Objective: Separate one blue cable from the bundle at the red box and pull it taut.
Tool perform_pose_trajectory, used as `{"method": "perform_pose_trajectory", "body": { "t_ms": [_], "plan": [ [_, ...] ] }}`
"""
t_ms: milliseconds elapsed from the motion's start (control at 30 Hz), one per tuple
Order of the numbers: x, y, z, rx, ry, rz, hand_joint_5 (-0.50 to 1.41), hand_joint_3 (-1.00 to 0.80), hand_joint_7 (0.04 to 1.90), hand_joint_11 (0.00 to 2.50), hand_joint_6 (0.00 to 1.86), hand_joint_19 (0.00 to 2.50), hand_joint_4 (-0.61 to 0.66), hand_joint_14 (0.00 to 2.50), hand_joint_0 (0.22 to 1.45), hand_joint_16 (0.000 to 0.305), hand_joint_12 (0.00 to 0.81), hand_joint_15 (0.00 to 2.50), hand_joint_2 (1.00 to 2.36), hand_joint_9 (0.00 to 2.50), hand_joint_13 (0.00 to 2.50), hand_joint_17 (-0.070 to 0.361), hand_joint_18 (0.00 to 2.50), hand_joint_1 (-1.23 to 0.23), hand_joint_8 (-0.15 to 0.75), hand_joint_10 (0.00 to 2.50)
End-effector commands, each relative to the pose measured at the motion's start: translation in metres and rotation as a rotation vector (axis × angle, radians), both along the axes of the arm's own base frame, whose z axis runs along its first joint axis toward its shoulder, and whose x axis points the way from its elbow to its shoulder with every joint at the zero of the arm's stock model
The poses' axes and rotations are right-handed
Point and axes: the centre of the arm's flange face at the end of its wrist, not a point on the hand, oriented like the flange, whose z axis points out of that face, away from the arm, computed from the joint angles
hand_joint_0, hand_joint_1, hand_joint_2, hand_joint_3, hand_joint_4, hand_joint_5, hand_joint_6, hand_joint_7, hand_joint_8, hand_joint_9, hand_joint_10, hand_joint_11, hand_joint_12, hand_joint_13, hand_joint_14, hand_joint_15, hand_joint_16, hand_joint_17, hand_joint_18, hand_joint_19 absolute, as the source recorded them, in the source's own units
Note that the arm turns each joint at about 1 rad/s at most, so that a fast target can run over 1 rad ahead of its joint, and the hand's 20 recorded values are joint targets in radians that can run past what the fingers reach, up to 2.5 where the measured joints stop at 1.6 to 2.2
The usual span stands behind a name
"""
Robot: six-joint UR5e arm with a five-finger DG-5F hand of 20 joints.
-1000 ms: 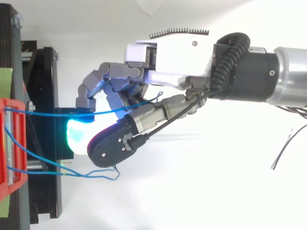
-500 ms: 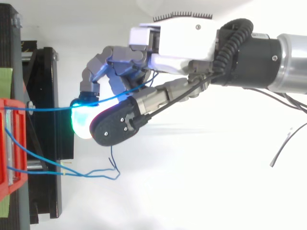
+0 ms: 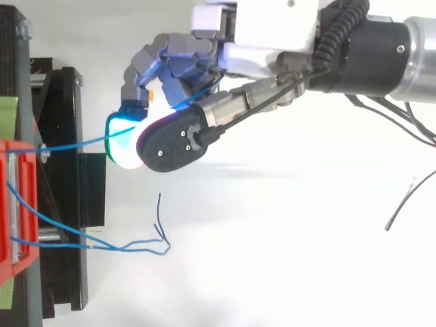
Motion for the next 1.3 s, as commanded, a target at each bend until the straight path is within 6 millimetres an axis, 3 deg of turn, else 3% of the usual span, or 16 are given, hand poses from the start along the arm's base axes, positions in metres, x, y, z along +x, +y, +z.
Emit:
{"method": "perform_pose_trajectory", "body": {
  "t_ms": [0,767,933,1000,1100,1167,1267],
  "plan": [
    [-0.0024,-0.0036,0.007,-0.001,-0.003,-0.005,-0.23,-0.44,0.74,1.09,0.93,1.78,0.19,2.5,0.61,0.046,0.391,1.31,1.0,0.51,0.79,0.103,1.17,-0.56,0.309,2.5],
    [-0.0025,-0.0112,0.009,0.003,-0.014,-0.062,-0.22,-0.25,0.73,1.09,0.96,1.65,0.18,2.5,0.67,0.05,0.395,1.27,1.01,0.53,0.81,0.112,1.18,-0.68,0.317,2.5],
    [-0.0022,-0.0077,0.0088,0.003,-0.011,-0.058,-0.21,-0.37,0.75,1.09,0.96,1.75,0.18,2.5,0.64,0.046,0.382,1.27,1.01,0.52,0.79,0.104,1.17,-0.65,0.308,2.5],
    [-0.0019,-0.0077,0.009,0.004,-0.014,-0.058,-0.21,-0.49,0.76,1.08,0.96,1.75,0.18,2.5,0.6,0.047,0.382,1.27,1.0,0.52,0.79,0.107,1.17,-0.56,0.309,2.5],
    [-0.002,-0.0077,0.0102,0.004,-0.016,-0.058,-0.2,-0.5,0.78,1.08,0.96,1.75,0.17,2.5,0.61,0.046,0.375,1.26,1.0,0.55,0.8,0.104,1.17,-0.48,0.302,2.5],
    [-0.0019,-0.0077,0.009,0.004,-0.014,-0.058,-0.19,-0.43,0.79,1.08,0.96,1.75,0.16,2.5,0.64,0.045,0.375,1.27,1.0,0.56,0.8,0.102,1.18,-0.49,0.3,2.5],
    [-0.0018,-0.0066,0.0089,0.004,-0.013,-0.056,-0.19,-0.27,0.79,1.08,0.96,1.64,0.16,2.5,0.65,0.05,0.383,1.26,1.01,0.57,0.83,0.112,1.18,-0.61,0.314,2.5]
  ]
}}
